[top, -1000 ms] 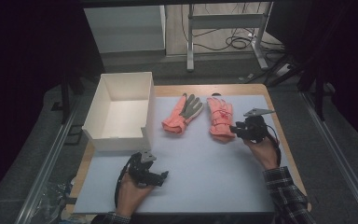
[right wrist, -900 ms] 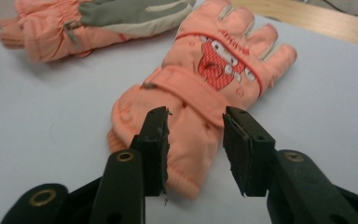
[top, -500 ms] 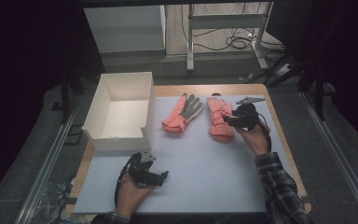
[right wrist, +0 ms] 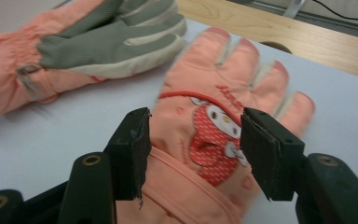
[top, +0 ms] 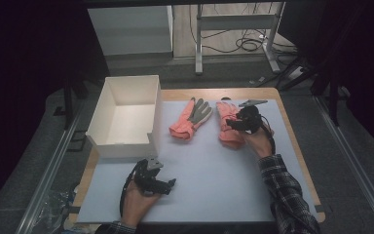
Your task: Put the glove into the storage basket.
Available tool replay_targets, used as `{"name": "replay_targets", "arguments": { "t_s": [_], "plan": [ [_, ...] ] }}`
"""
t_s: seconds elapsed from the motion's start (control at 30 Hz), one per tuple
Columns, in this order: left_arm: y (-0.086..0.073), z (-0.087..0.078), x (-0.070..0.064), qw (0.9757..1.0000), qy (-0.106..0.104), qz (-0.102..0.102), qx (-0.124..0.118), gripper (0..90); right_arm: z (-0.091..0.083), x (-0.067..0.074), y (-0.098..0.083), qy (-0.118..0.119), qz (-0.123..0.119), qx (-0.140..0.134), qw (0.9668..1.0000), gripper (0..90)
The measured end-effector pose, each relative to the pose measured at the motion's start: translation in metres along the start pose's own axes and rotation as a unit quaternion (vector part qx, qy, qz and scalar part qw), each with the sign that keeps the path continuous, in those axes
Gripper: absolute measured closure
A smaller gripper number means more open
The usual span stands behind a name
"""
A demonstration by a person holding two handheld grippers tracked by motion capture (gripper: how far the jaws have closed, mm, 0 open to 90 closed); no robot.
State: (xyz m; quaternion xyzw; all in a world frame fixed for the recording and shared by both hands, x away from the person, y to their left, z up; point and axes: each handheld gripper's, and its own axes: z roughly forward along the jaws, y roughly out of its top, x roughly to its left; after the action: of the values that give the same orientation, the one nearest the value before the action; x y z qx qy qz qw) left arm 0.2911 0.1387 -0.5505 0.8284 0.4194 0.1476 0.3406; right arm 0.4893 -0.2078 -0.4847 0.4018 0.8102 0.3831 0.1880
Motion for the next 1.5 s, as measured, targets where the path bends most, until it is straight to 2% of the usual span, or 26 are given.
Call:
{"name": "replay_targets", "arguments": {
  "t_s": [0.17, 0.27, 0.43, 0.8, 0.87, 0.93, 0.97, 1.0, 1.03, 1.07, 1.13, 1.23, 1.27, 1.33, 1.43, 1.47, 1.5],
  "plan": [
    [0.0, 0.0, 0.0, 1.0, 0.0, -0.001, -0.001, 0.9, 0.007, 0.014, 0.009, 0.013, -0.015, 0.0, 0.9998, 44.5],
    [0.0, 0.0, 0.0, 1.0, 0.0, 0.001, 0.001, 0.9, 0.016, 0.026, 0.016, 0.03, -0.02, 0.002, 0.9993, 45.5],
    [0.0, 0.0, 0.0, 1.0, 0.0, 0.001, 0.001, 0.9, 0.03, 0.043, 0.024, 0.06, -0.021, 0.002, 0.998, 46.8],
    [0.0, 0.0, 0.0, 1.0, 0.0, -0.002, -0.001, 0.9, 0.061, 0.07, 0.043, 0.089, -0.02, 0.001, 0.9959, 53.6],
    [0.0, 0.0, 0.0, 1.0, 0.0, 0.0, 0.0, 0.9, 0.067, 0.075, 0.048, 0.09, -0.021, -0.001, 0.9957, 52.5],
    [0.0, 0.0, 0.0, 1.0, 0.0, 0.0, 0.0, 1.0, 0.073, 0.08, 0.052, 0.086, -0.023, -0.002, 0.9961, 46.0],
    [0.0, 0.0, 0.0, 1.0, 0.0, 0.0, 0.0, 1.0, 0.073, 0.08, 0.052, 0.086, -0.023, -0.002, 0.9961, 46.0],
    [0.0, 0.0, 0.0, 1.0, 0.0, 0.0, 0.0, 1.0, 0.081, 0.084, 0.054, 0.079, -0.026, 0.003, 0.9965, 40.7],
    [0.0, 0.0, 0.0, 1.0, 0.0, 0.0, 0.0, 0.9, 0.081, 0.084, 0.054, 0.079, -0.026, 0.003, 0.9965, 40.7],
    [0.0, 0.0, 0.0, 1.0, 0.0, 0.0, 0.0, 1.0, 0.09, 0.087, 0.054, 0.07, -0.034, 0.019, 0.9968, 37.9],
    [0.0, 0.0, 0.0, 1.0, 0.0, 0.0, -0.001, 1.0, 0.097, 0.089, 0.052, 0.062, -0.042, 0.028, 0.9969, 37.5],
    [0.0, 0.0, 0.0, 1.0, 0.0, 0.0, -0.001, 1.0, 0.101, 0.088, 0.049, 0.059, -0.04, 0.035, 0.9968, 39.8],
    [0.0, 0.0, 0.0, 1.0, 0.0, -0.001, -0.002, 1.0, 0.105, 0.088, 0.046, 0.058, -0.038, 0.041, 0.9967, 43.0],
    [0.0, 0.0, 0.0, 1.0, 0.0, -0.001, -0.002, 0.9, 0.106, 0.089, 0.043, 0.055, -0.039, 0.039, 0.997, 45.2],
    [0.0, 0.0, 0.0, 1.0, 0.0, -0.001, -0.003, 1.0, 0.106, 0.091, 0.04, 0.047, -0.033, 0.043, 0.9974, 62.4],
    [0.0, 0.0, 0.0, 1.0, 0.0, -0.001, -0.003, 1.0, 0.106, 0.091, 0.04, 0.047, -0.033, 0.043, 0.9974, 62.4],
    [0.0, 0.0, 0.0, 1.0, 0.001, -0.001, -0.002, 1.0, 0.105, 0.093, 0.04, 0.038, -0.038, 0.048, 0.9974, 66.9]
  ]
}}
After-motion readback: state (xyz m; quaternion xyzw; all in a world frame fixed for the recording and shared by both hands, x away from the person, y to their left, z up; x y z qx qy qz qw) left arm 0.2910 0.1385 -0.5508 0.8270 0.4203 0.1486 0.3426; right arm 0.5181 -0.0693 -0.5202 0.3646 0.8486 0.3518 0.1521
